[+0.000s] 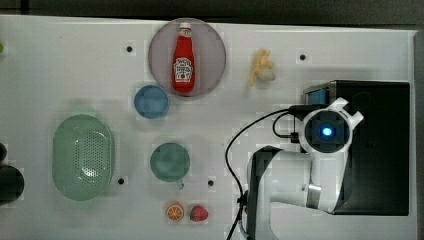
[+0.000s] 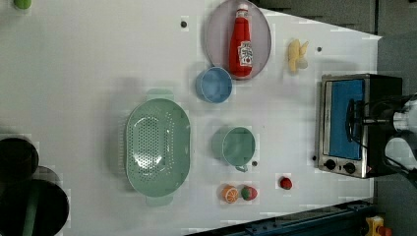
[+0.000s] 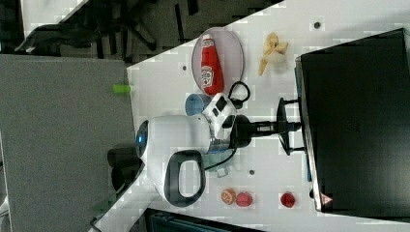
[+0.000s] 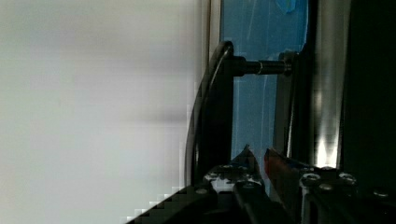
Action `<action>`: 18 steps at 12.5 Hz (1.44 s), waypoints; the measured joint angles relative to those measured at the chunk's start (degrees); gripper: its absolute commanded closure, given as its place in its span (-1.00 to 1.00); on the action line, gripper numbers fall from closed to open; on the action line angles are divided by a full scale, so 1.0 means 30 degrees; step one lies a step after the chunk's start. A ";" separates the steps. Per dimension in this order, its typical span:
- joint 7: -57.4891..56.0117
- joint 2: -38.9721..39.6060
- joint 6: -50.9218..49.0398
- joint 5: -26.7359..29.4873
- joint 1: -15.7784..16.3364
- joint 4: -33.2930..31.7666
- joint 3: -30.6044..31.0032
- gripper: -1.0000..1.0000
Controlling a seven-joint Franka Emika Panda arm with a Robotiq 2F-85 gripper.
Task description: Flap open oven.
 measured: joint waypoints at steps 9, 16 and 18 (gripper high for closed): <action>0.8281 0.2266 -0.0783 -0.5679 0.1659 -0.0298 0.2821 0.65; 1.6408 0.6612 -0.0951 -0.9615 0.4317 -0.0224 0.3553 0.65; 1.7758 0.7246 -0.0942 -0.9960 0.4655 -0.0112 0.3705 0.65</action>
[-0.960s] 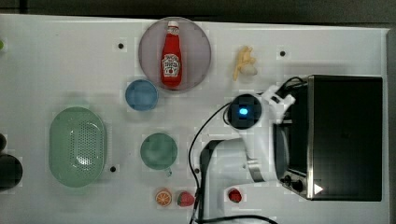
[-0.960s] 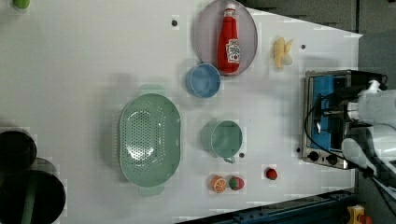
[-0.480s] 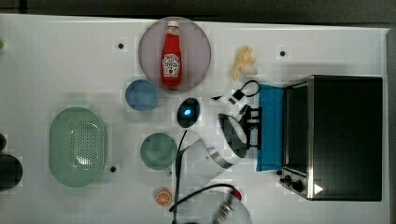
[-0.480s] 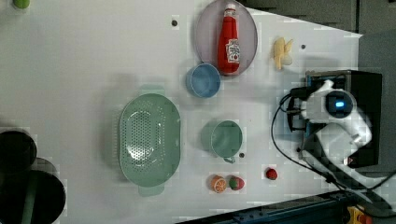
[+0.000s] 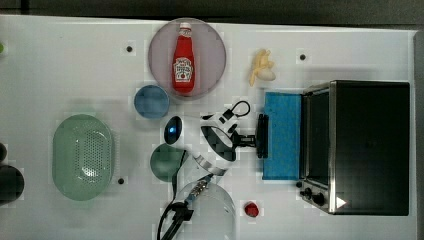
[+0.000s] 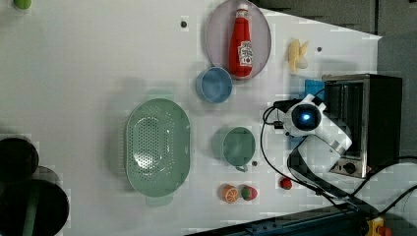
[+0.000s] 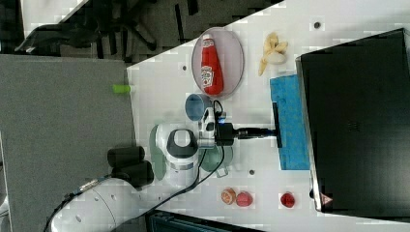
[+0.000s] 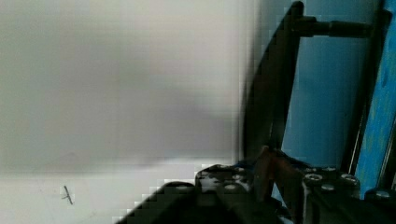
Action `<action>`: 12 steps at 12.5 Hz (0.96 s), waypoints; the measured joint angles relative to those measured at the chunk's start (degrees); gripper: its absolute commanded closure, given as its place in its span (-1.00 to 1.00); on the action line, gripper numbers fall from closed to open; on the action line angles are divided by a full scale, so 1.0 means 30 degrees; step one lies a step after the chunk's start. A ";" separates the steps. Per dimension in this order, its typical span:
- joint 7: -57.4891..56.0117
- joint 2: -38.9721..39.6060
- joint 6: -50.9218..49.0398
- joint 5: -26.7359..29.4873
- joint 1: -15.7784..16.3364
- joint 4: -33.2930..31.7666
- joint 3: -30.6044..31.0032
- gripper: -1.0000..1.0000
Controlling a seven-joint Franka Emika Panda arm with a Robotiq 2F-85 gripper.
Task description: Flap open oven.
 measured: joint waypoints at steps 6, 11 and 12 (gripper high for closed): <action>0.0759 -0.0233 0.0420 0.0569 0.0121 0.0149 -0.0180 0.65; 0.1034 -0.4304 -0.0224 0.9116 -0.0126 -0.0037 0.0044 0.65; 0.1091 -0.5800 -0.0718 1.0813 -0.0107 0.0112 0.0030 0.65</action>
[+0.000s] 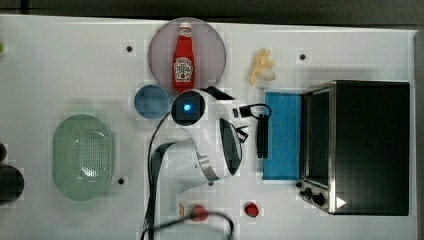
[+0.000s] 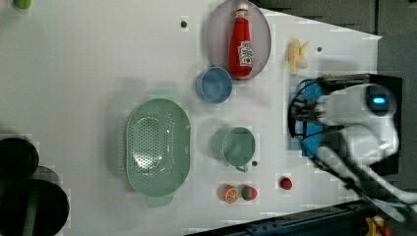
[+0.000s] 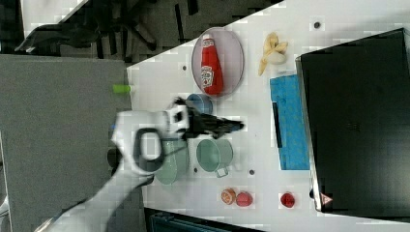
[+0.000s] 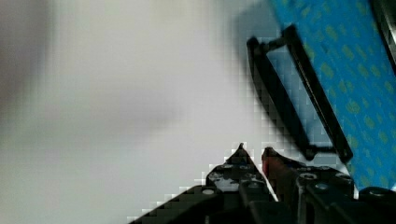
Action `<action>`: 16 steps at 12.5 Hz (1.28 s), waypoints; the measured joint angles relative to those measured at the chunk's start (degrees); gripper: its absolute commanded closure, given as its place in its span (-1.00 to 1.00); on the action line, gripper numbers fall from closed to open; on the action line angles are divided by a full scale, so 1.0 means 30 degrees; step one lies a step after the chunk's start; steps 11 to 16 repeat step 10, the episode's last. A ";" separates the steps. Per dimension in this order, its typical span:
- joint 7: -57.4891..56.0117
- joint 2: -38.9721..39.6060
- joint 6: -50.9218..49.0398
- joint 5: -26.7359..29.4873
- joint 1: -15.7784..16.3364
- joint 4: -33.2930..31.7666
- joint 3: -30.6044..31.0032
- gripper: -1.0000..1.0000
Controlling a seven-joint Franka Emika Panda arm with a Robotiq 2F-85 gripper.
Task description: Flap open oven.
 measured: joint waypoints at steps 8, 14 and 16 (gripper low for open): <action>0.0034 -0.7964 -0.6817 0.5877 -0.0131 0.2872 -0.0553 0.65; 0.0034 -0.8076 -0.8920 0.6034 0.0012 0.3805 -0.0622 0.65; 0.0034 -0.8076 -0.8920 0.6034 0.0012 0.3805 -0.0622 0.65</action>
